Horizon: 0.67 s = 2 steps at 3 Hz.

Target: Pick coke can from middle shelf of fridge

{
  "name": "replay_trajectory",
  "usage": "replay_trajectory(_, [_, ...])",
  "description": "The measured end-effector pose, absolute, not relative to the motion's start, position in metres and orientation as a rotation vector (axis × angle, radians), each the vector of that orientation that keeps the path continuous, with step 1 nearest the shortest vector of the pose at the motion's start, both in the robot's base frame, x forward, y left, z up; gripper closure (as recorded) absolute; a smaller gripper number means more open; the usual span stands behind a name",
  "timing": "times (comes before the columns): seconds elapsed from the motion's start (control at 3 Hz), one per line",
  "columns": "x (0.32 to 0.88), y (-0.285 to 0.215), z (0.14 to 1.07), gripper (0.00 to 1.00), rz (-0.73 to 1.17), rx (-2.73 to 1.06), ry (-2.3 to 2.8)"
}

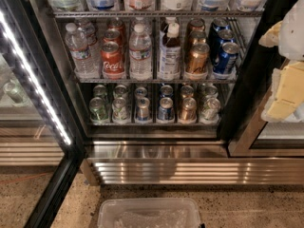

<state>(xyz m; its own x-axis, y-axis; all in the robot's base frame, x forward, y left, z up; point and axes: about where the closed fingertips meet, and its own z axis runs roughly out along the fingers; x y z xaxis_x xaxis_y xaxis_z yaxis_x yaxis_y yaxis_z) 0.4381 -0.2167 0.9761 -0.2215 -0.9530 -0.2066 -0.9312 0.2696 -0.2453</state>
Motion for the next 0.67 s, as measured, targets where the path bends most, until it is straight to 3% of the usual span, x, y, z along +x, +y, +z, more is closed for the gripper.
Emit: replay_trajectory(0.67, [0.441, -0.214, 0.965, 0.0, -0.051, -1.706, 2.221])
